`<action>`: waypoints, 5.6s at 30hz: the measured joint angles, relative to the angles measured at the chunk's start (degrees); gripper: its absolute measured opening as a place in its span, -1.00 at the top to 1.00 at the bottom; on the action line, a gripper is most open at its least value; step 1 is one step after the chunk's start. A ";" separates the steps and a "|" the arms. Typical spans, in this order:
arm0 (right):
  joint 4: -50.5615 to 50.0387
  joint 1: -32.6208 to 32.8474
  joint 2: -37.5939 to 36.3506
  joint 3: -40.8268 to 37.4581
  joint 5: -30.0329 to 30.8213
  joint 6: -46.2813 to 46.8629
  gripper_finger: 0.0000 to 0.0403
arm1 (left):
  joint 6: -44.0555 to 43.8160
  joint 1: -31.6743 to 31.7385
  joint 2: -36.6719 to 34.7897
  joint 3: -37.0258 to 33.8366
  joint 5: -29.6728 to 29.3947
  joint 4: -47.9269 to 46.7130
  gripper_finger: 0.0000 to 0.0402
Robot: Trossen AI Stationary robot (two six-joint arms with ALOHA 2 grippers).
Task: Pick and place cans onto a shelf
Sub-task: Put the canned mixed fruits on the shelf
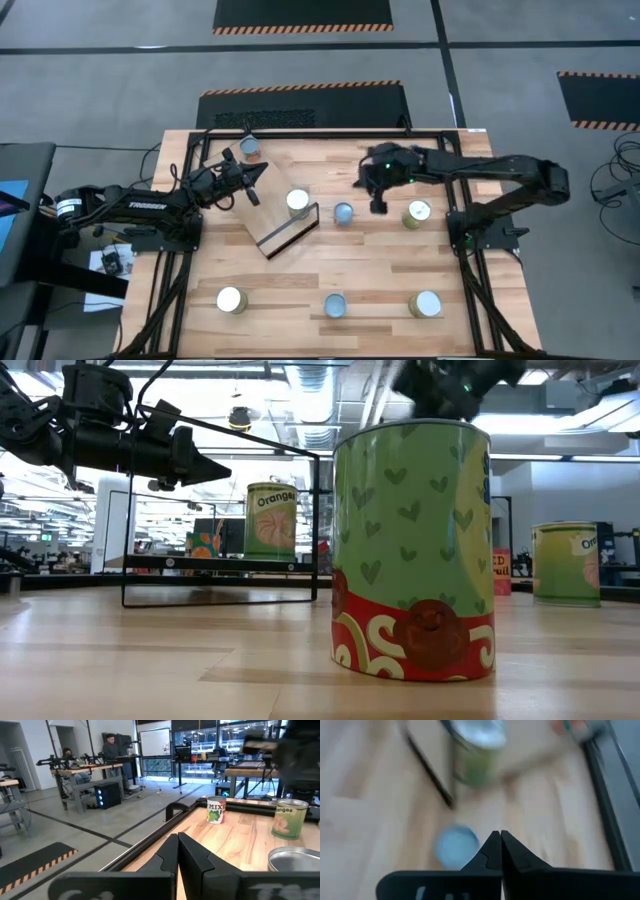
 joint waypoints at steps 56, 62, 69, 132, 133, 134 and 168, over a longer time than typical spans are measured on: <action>-19.95 -34.86 6.81 -2.15 16.15 11.72 0.15 | -0.50 -0.01 0.02 0.00 1.45 0.02 1.00; -19.39 -35.16 7.13 -2.11 14.19 11.46 0.22 | -0.60 -0.02 0.02 0.00 1.53 0.04 1.00; -18.11 -34.61 12.46 -1.81 15.54 10.10 0.22 | -0.75 -0.02 0.02 0.00 1.53 0.04 1.00; -37.58 1.59 54.78 76.40 0.61 -33.75 0.94 | -4.98 13.00 0.00 -0.04 18.62 -7.20 1.00; -37.22 1.65 54.78 76.44 0.38 -34.00 0.94 | -4.95 13.00 0.00 -0.04 18.58 -7.27 1.00; -37.24 1.64 54.78 76.45 -0.15 -34.06 0.94 | -4.95 12.99 0.00 -0.04 18.58 -7.26 1.00; -34.86 2.62 58.52 76.43 -5.21 -38.39 0.90 | -4.99 13.00 0.00 -0.04 18.49 -7.23 1.00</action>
